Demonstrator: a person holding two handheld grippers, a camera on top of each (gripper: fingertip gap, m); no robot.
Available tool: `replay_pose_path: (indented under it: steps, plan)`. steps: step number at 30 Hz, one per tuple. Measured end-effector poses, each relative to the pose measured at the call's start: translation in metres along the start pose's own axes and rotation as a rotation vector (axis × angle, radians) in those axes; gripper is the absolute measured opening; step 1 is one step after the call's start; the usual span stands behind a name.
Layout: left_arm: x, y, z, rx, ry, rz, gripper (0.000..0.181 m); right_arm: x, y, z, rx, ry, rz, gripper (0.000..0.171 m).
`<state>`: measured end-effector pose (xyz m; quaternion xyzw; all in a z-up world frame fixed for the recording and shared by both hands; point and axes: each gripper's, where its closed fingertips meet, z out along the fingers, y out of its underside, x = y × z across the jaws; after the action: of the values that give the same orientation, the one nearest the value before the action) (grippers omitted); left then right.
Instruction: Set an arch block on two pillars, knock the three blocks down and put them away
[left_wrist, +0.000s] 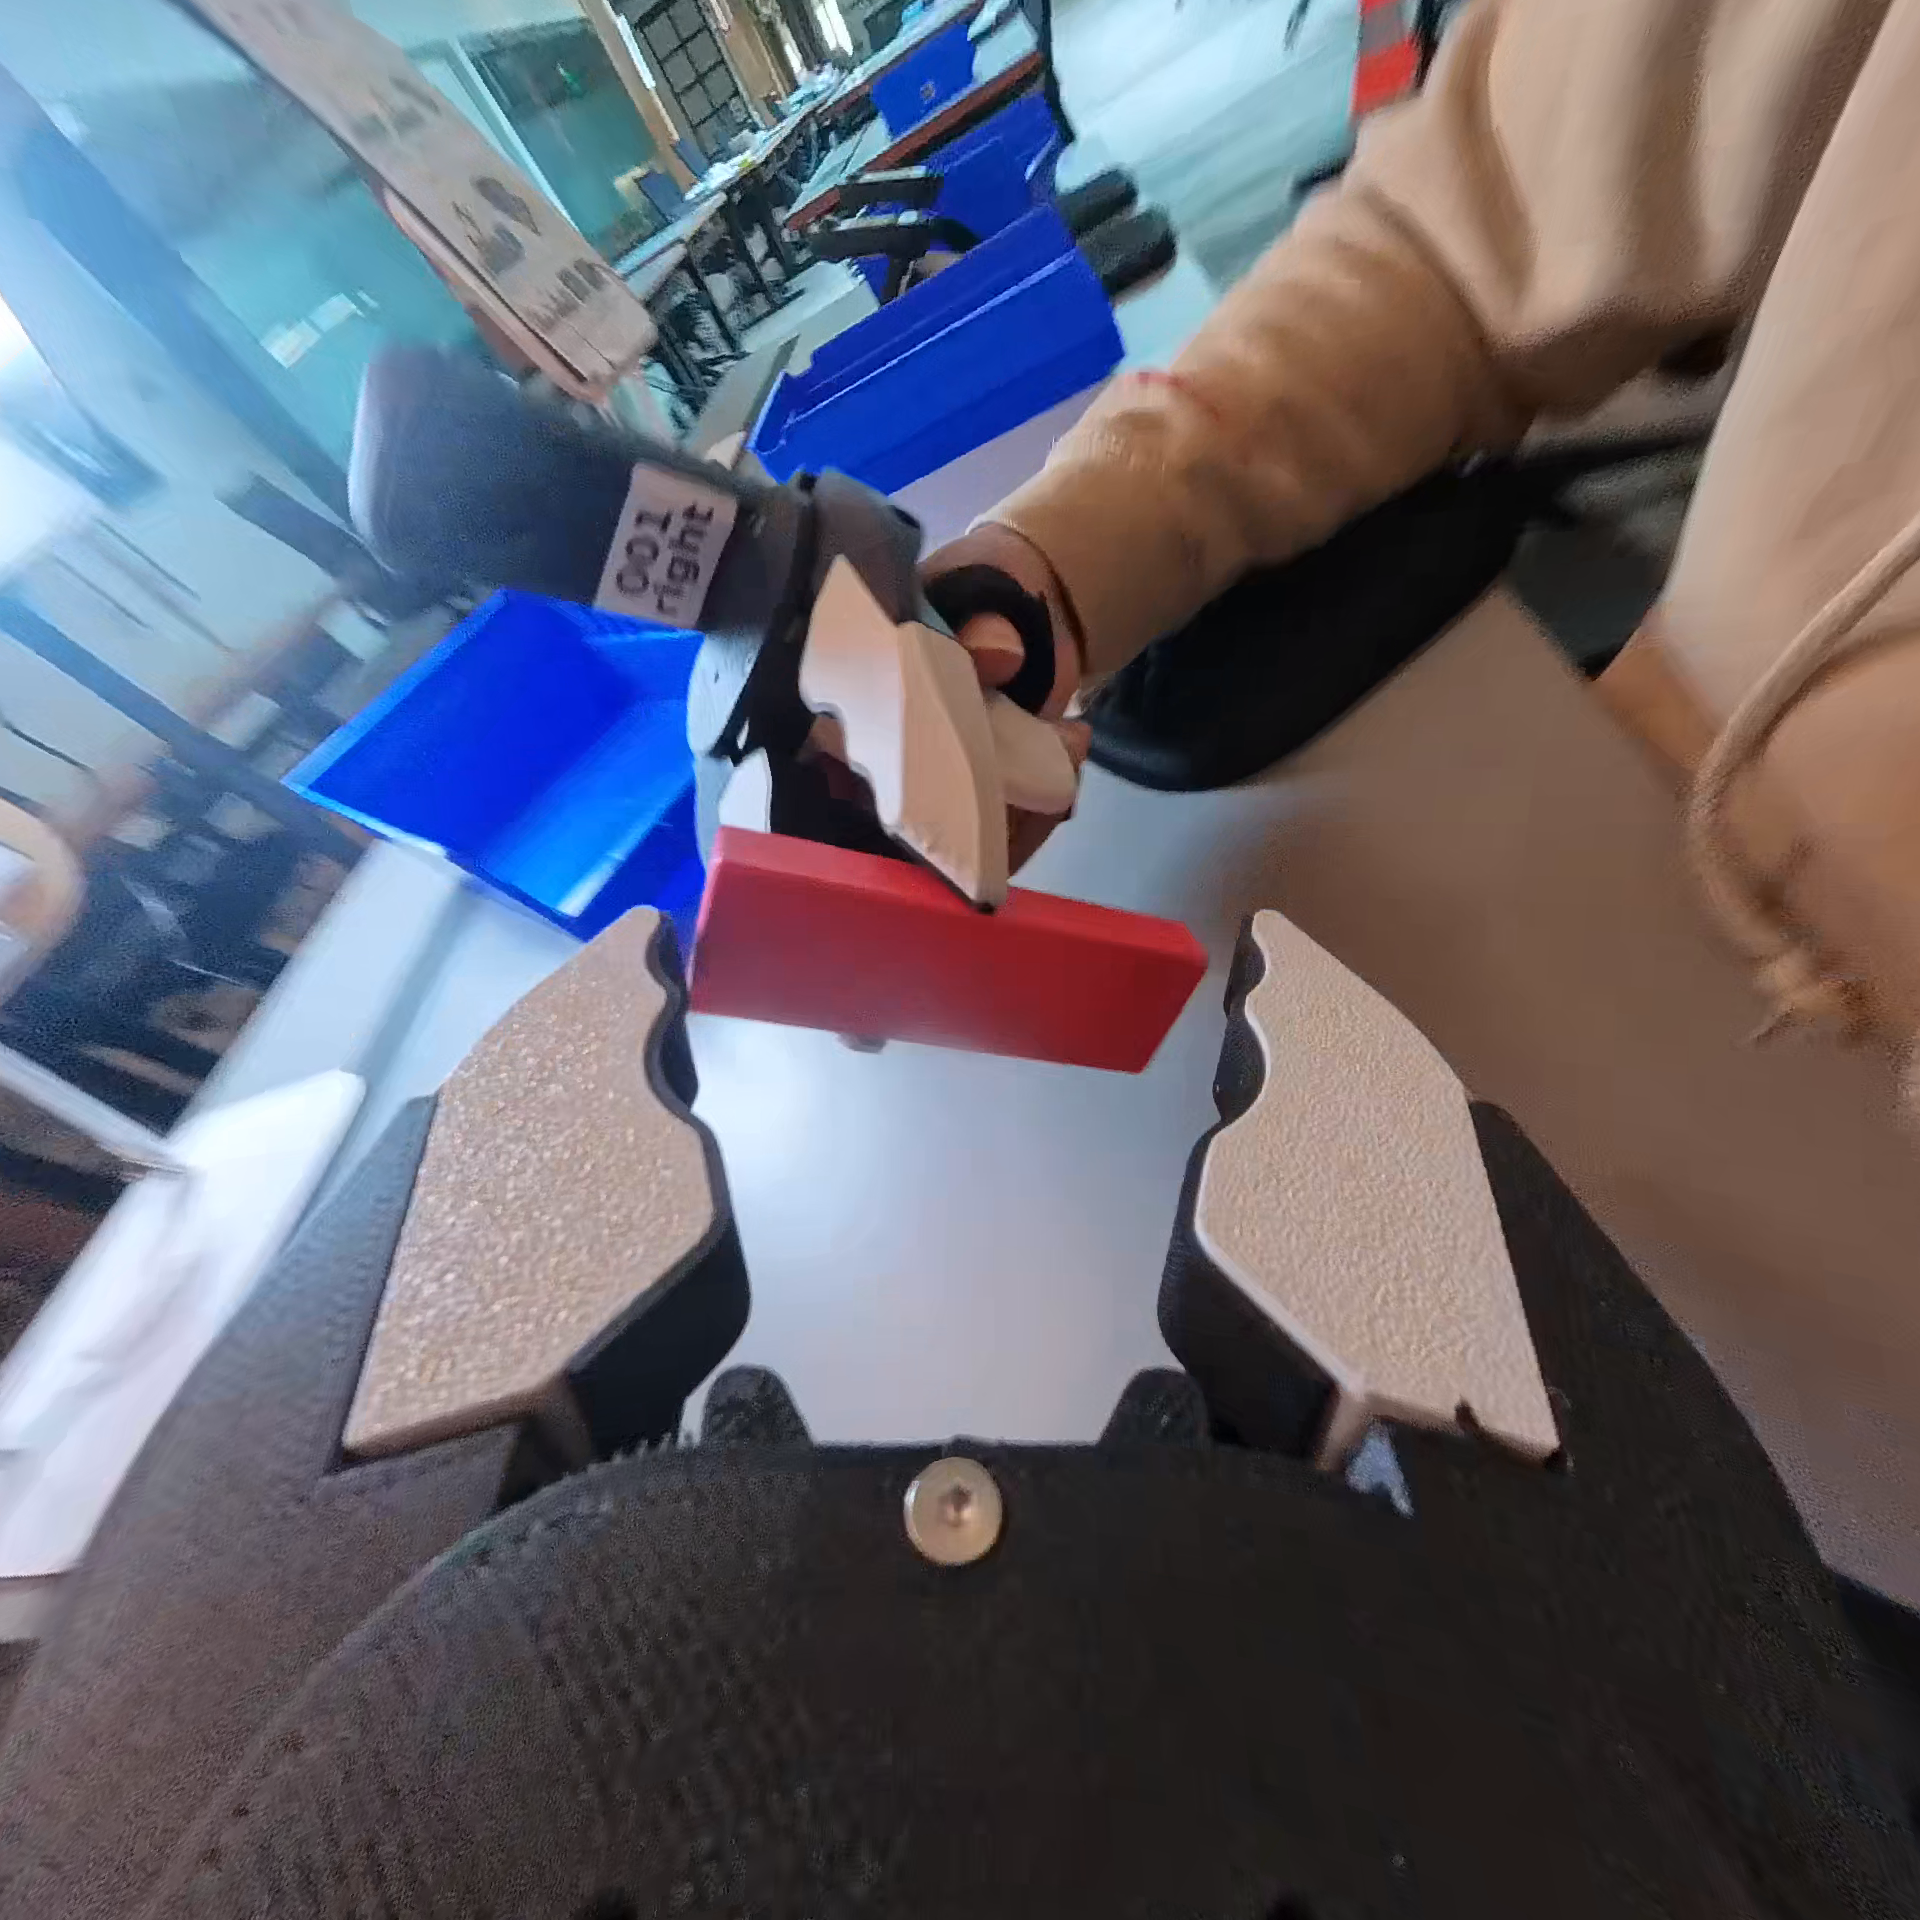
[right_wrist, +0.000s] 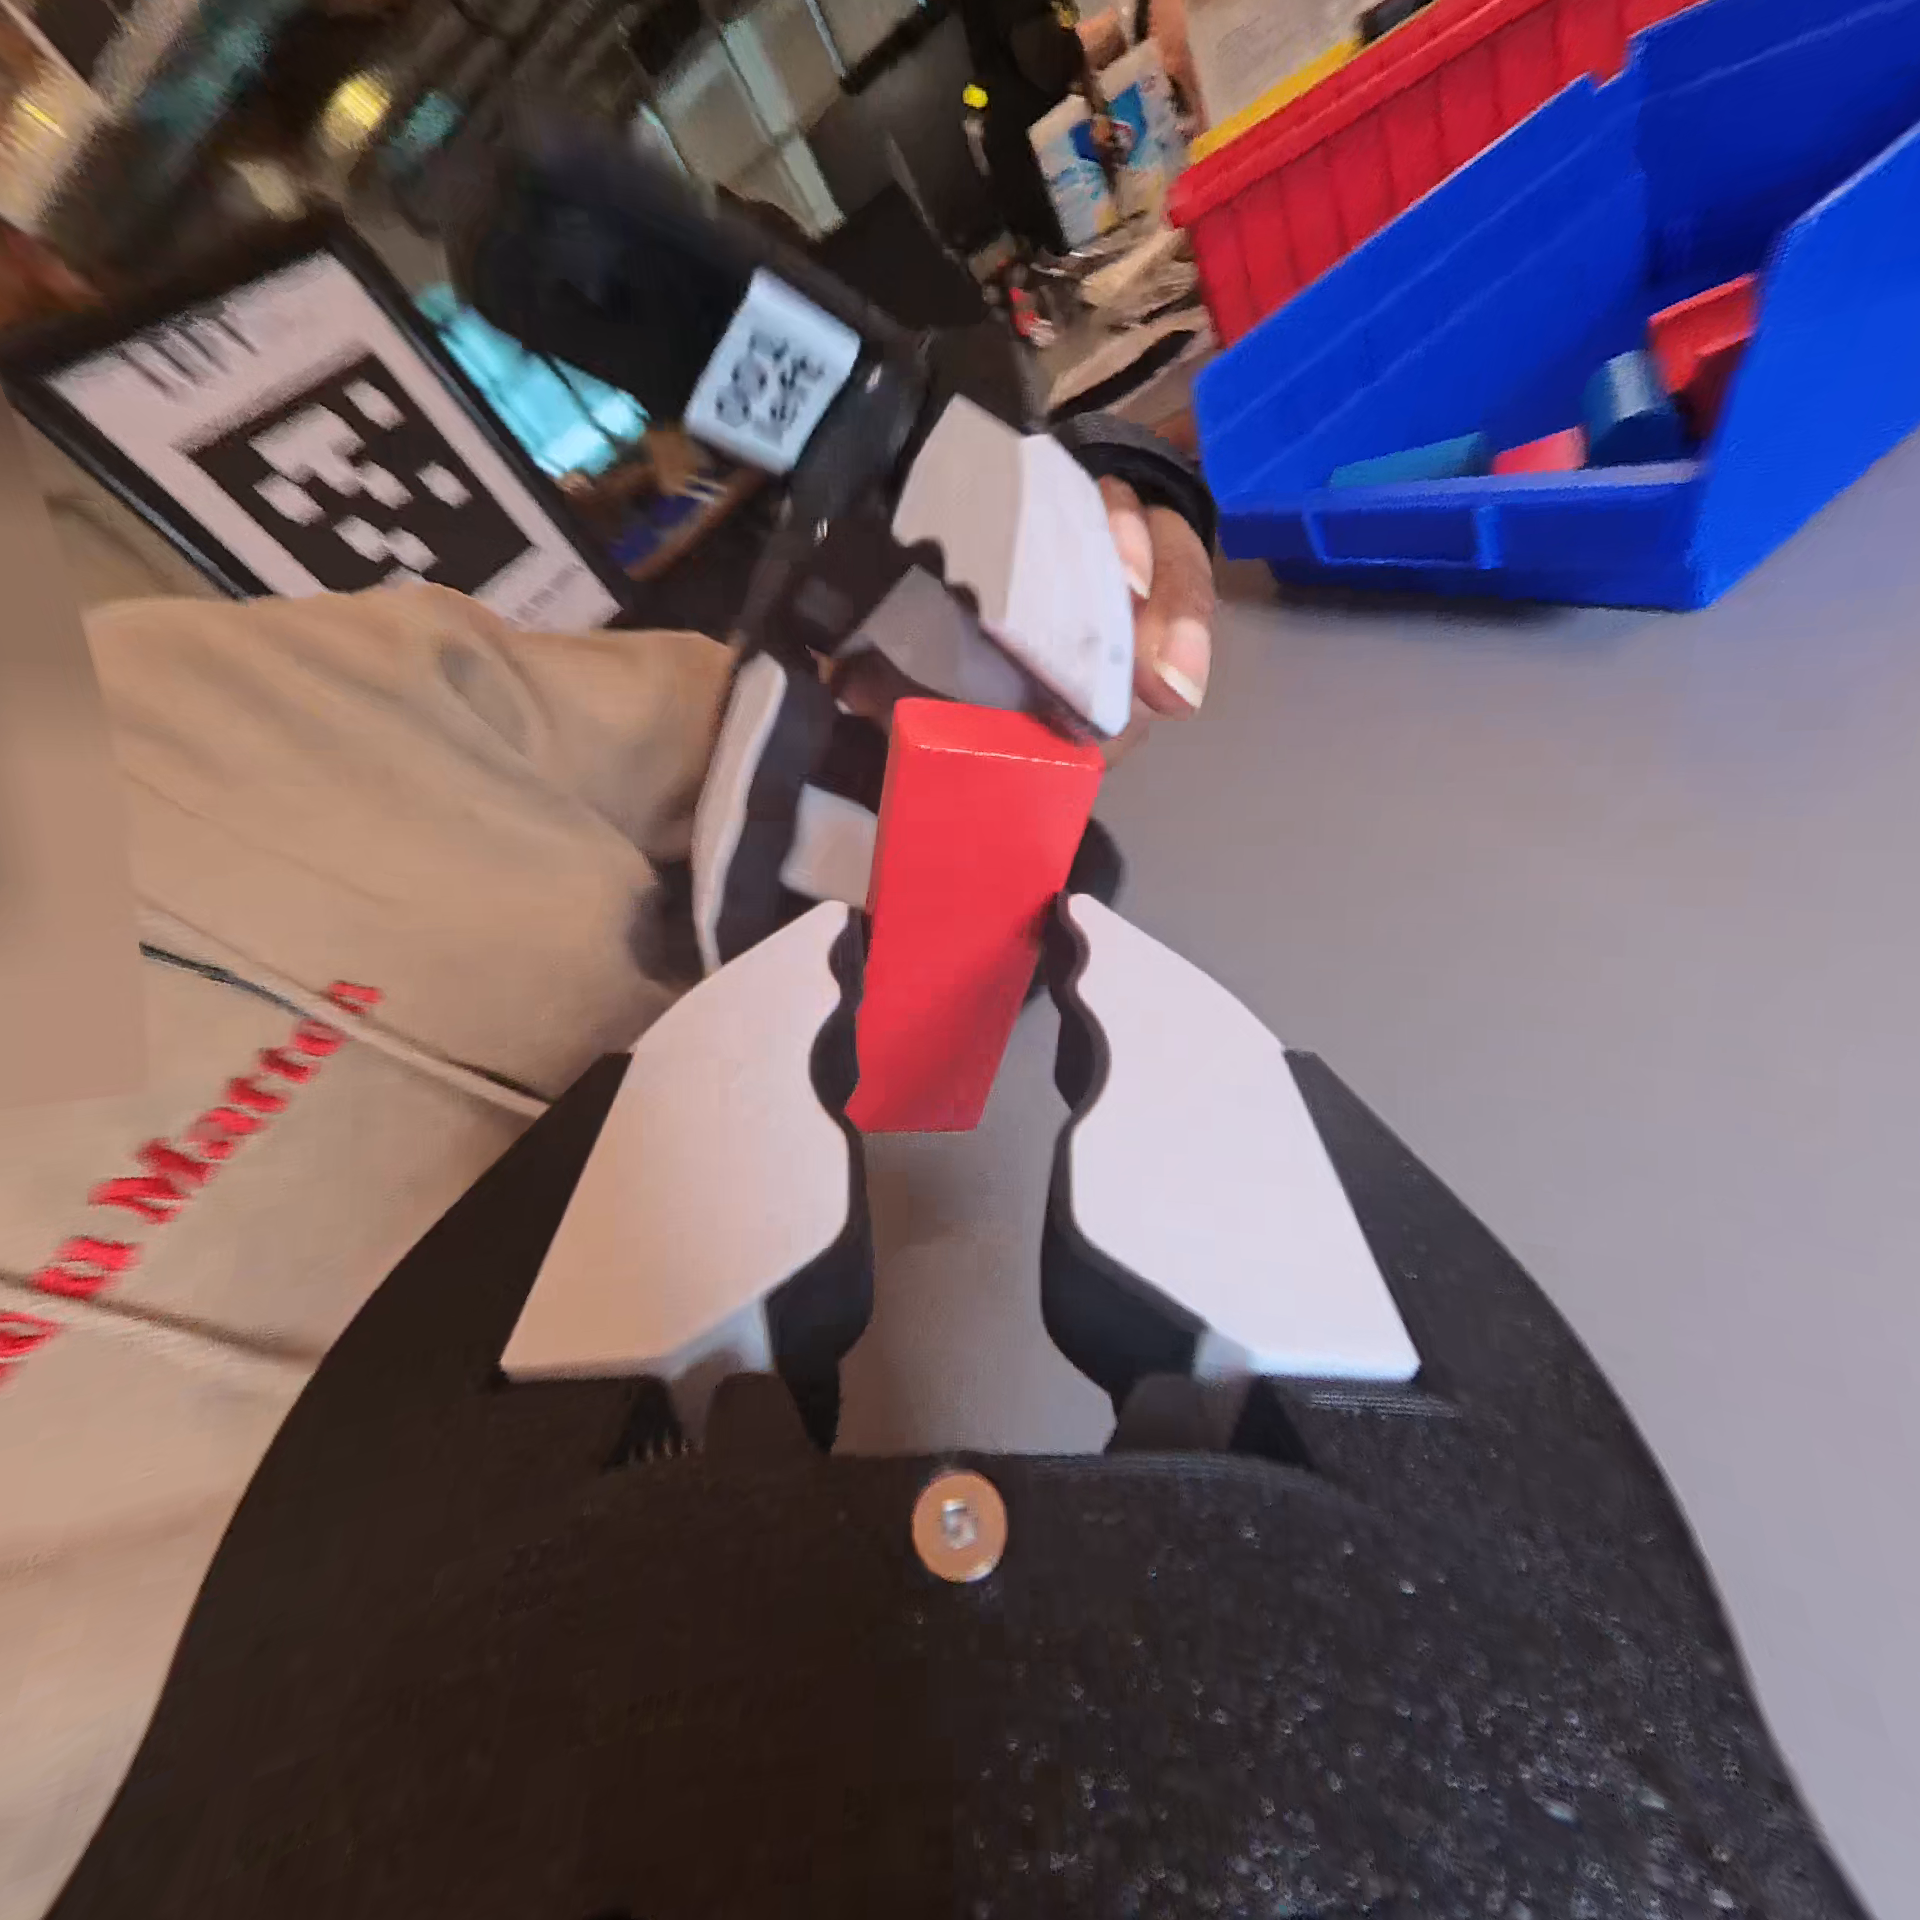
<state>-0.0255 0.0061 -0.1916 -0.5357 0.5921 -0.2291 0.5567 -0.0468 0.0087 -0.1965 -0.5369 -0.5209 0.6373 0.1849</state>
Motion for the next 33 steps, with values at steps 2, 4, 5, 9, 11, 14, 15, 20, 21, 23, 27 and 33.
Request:
replay_pose_path:
  steps: [2,4,5,9,11,14,15,20,21,23,27,33]
  plan:
    - [-0.007,-0.001,-0.008,0.062,0.067,-0.215,0.097,0.011,0.001,-0.003,-0.039,0.151,-0.168,0.034]
    - [-0.022,-0.002,-0.014,0.106,0.072,-0.404,0.073,0.021,0.001,-0.007,-0.082,0.315,-0.364,0.034]
    - [-0.021,-0.004,-0.015,0.114,0.115,-0.468,0.068,0.024,0.002,-0.007,-0.102,0.382,-0.448,0.034]
    - [-0.019,0.004,-0.010,-0.014,0.136,-0.472,0.056,0.028,0.007,-0.001,-0.158,0.494,-0.627,0.034]
    - [-0.015,0.013,-0.007,-0.125,0.125,-0.391,0.052,0.028,0.008,0.003,-0.164,0.501,-0.642,0.034]
    - [-0.015,0.021,-0.006,-0.238,0.096,-0.297,0.046,0.027,0.009,0.002,-0.161,0.495,-0.640,0.034]
    - [-0.015,0.020,-0.005,-0.245,0.097,-0.288,0.044,0.027,0.009,0.002,-0.162,0.489,-0.632,0.034]
    - [-0.023,0.021,0.001,-0.289,0.080,-0.263,0.033,0.033,0.008,-0.005,-0.162,0.517,-0.619,0.033]
    - [-0.025,0.022,0.001,-0.298,0.078,-0.247,0.033,0.035,0.006,-0.008,-0.158,0.532,-0.614,0.034]
    - [-0.037,0.024,0.001,-0.298,0.056,-0.240,0.033,0.042,0.001,-0.019,-0.156,0.573,-0.605,0.045]
    - [-0.068,0.042,-0.002,-0.275,0.053,-0.332,0.033,0.058,-0.008,-0.052,-0.114,0.647,-0.541,0.053]
    - [-0.095,0.087,0.000,-0.276,0.089,-0.418,0.033,0.075,-0.011,-0.098,-0.080,0.773,-0.490,0.058]
